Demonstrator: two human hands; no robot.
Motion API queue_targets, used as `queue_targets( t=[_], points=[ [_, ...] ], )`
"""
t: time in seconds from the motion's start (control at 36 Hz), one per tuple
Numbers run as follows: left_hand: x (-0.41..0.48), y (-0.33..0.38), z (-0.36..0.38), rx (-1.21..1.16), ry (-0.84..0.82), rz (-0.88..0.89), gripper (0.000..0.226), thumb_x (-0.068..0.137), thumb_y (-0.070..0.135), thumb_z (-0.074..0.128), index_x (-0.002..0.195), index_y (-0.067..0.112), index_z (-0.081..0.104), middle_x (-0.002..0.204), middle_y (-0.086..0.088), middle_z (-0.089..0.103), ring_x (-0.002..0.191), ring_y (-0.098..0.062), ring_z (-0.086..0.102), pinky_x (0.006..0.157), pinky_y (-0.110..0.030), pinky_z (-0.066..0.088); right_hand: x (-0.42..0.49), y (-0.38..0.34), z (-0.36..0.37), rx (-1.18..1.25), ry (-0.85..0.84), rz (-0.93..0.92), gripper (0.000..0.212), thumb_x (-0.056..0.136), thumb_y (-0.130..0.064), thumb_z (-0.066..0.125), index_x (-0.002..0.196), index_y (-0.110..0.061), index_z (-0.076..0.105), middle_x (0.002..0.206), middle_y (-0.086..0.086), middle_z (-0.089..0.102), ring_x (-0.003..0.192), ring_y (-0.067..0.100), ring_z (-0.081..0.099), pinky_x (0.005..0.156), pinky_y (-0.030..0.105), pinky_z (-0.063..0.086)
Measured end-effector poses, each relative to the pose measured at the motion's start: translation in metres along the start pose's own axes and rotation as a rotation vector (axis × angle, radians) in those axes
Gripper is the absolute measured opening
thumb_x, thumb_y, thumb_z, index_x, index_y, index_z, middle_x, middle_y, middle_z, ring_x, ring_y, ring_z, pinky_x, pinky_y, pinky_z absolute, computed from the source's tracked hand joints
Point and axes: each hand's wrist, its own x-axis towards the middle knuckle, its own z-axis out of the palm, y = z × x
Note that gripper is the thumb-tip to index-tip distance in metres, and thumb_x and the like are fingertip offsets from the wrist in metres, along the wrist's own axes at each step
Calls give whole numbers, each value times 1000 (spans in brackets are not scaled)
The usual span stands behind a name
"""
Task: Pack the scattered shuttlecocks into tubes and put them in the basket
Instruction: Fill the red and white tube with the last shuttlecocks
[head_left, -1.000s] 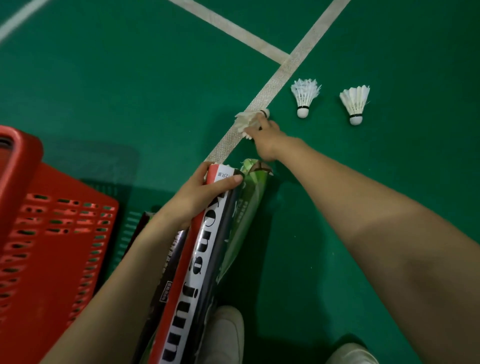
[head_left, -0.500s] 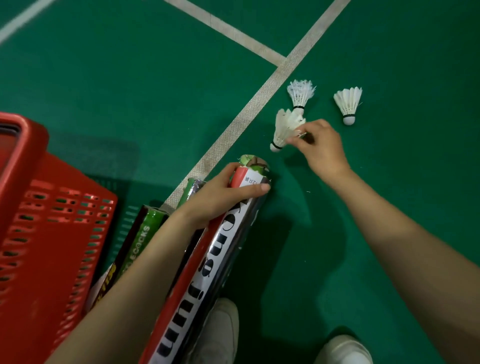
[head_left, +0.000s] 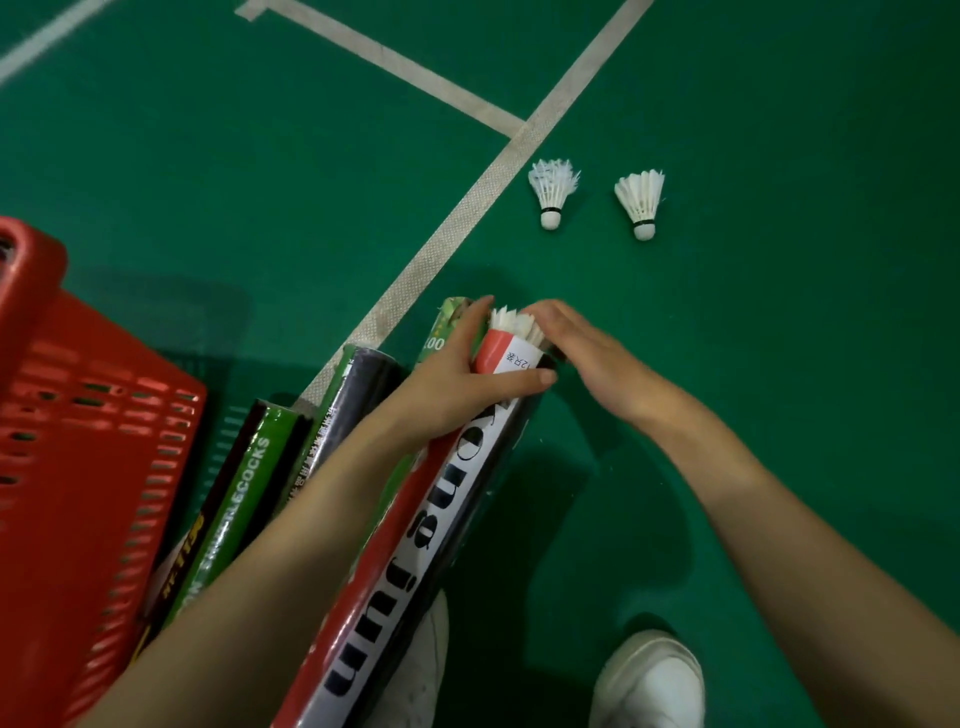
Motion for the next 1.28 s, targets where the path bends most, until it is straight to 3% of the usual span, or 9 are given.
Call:
queue_targets(
  t=[0.08, 0.22, 0.31, 0.42, 0.58, 0.86, 1.06, 1.14, 1.28],
  points=[
    [8, -1, -1, 43, 34, 12, 100, 69, 53, 79, 148, 43, 20, 128, -2, 54, 89, -8, 64, 82, -21, 51, 2, 10, 6, 53, -102, 70, 102, 63, -96, 24, 141, -32, 43, 144, -11, 46, 135, 7, 38, 117, 40, 22],
    [24, 0, 8, 85, 16, -25, 64, 69, 53, 79, 120, 27, 51, 93, -1, 64, 69, -11, 61, 66, -28, 53, 8, 15, -4, 266, -141, 61, 65, 89, -71, 18, 104, -29, 66, 103, -10, 69, 97, -3, 60, 90, 16, 43],
    [40, 7, 16, 150, 31, -45, 55, 74, 49, 76, 114, 23, 50, 91, -1, 62, 71, -14, 61, 71, -34, 55, 23, 19, -15, 334, 95, 79, 47, 100, -47, 27, 93, -22, 65, 92, -4, 69, 86, 5, 63, 69, 14, 47],
    [67, 15, 19, 201, 7, -79, 60, 74, 55, 74, 114, 22, 44, 87, 0, 61, 67, -14, 60, 66, -33, 53, 61, 33, -43, 100, 367, 90, 13, 96, -22, 53, 104, -17, 61, 108, 0, 60, 103, 14, 55, 90, 27, 43],
    [100, 23, 23, 256, -12, -115, 85, 72, 64, 71, 136, 23, 34, 95, 1, 59, 70, -12, 62, 61, -26, 47, 117, 40, -102, -258, 480, 239, 61, 92, -21, 58, 147, -26, 31, 155, 11, 14, 137, 29, 30, 110, 29, 27],
    [118, 20, 25, 202, -93, -158, 61, 75, 59, 71, 115, 24, 41, 88, -2, 64, 62, -13, 63, 59, -29, 56, 168, 39, -143, -596, 399, 294, 85, 88, 5, 47, 152, -32, 4, 159, -6, -17, 147, 26, -10, 117, 48, 16],
    [127, 14, 22, 218, -115, -206, 72, 74, 62, 69, 126, 26, 34, 93, -5, 65, 65, -17, 67, 70, -38, 61, 178, 52, -150, -982, 432, 285, 86, 81, 8, 55, 151, -21, 15, 156, 12, 12, 144, 34, 9, 112, 60, 13],
    [128, 13, 21, 196, -105, -197, 64, 76, 59, 70, 120, 26, 38, 87, -3, 64, 59, -14, 63, 62, -31, 59, 174, 55, -144, -1063, 535, 228, 61, 81, 10, 50, 138, -5, 34, 136, 23, 36, 127, 38, 33, 102, 48, 33],
    [125, 9, 20, 164, -90, -190, 64, 75, 59, 71, 118, 25, 40, 85, -2, 63, 55, -11, 61, 56, -26, 54, 162, 65, -130, -1012, 522, 144, 26, 93, -6, 47, 116, -6, 59, 118, 16, 55, 114, 33, 46, 95, 40, 34]
  ],
)
